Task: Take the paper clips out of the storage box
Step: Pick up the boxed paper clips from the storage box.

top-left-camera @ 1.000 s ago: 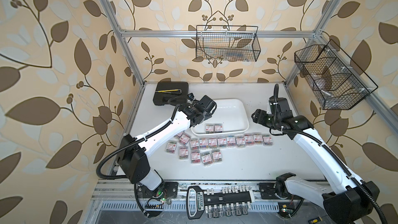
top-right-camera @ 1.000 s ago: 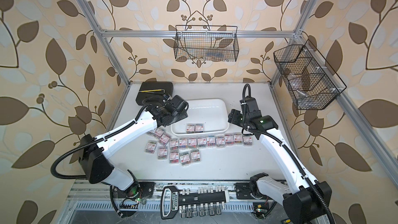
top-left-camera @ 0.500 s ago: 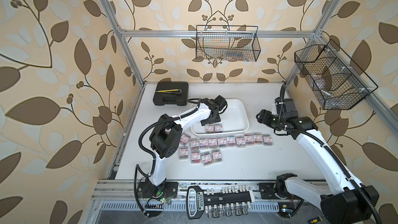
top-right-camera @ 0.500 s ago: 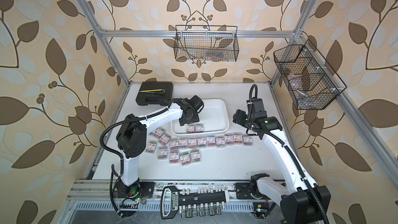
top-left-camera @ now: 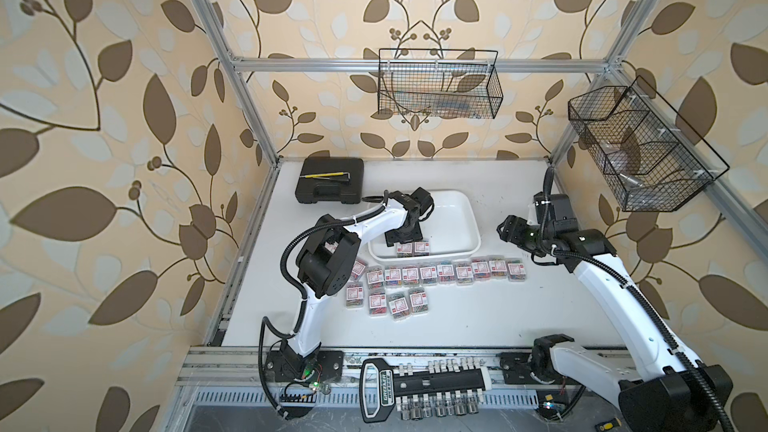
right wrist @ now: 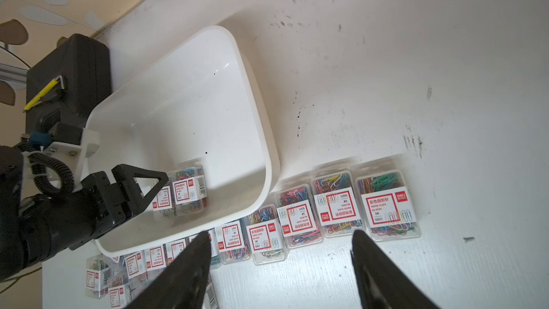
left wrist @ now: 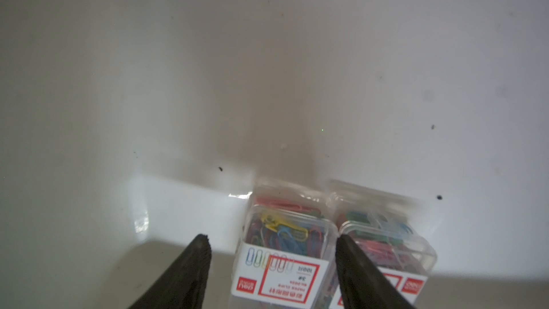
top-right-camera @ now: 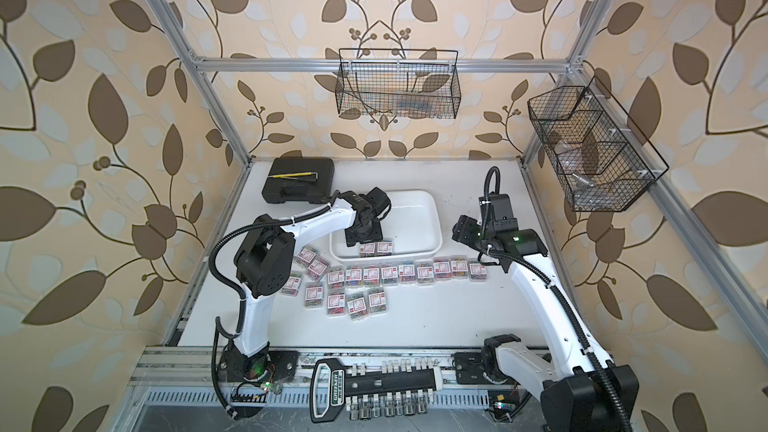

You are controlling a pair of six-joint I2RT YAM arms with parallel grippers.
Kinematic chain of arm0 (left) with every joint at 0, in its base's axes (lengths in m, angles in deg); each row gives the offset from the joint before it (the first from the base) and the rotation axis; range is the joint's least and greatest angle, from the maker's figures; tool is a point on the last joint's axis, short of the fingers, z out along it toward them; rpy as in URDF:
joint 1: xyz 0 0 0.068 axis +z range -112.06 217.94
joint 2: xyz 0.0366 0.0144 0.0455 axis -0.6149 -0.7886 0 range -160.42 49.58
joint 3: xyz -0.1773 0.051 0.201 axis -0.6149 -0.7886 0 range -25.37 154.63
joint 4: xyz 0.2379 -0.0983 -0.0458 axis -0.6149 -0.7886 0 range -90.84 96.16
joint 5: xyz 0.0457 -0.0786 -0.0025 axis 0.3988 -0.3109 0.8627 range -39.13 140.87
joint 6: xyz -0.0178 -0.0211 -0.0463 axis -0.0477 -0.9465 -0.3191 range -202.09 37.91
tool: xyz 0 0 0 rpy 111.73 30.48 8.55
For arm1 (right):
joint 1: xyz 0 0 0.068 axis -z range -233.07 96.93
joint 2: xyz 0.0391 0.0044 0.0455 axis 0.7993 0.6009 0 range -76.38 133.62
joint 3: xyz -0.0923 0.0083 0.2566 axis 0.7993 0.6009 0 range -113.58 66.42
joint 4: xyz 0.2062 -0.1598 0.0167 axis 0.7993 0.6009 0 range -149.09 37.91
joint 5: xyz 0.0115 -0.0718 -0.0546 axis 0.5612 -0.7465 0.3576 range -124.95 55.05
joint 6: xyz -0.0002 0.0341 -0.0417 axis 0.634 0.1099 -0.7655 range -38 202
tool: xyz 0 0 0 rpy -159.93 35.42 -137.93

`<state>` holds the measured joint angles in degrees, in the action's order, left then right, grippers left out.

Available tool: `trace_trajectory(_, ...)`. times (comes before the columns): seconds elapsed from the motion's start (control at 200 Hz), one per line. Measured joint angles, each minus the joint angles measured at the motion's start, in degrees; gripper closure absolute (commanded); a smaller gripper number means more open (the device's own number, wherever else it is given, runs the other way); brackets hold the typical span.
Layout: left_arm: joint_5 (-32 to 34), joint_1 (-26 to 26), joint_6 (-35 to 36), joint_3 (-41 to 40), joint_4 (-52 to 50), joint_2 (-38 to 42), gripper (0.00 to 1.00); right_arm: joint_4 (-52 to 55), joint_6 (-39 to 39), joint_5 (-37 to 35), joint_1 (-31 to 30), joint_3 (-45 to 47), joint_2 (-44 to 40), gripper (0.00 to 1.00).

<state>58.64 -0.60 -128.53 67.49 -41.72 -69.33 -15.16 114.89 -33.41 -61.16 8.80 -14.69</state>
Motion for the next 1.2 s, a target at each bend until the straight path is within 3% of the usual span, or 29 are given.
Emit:
trace_trajectory(0.49,-1.6,0.0,1.3,0.3,0.1,-3.8,0.38,0.0,-0.2,0.0,0.4,0.0,0.1,0.25)
trace_trajectory(0.83,-1.3,0.0,1.3,0.6,-0.3,-3.8,0.51,0.0,-0.4,0.0,0.7,0.0,0.3,0.25)
trace_trajectory(1.2,1.7,0.0,1.2,4.3,-6.4,-3.7,0.58,0.1,-0.6,0.0,0.7,0.0,-0.4,0.25)
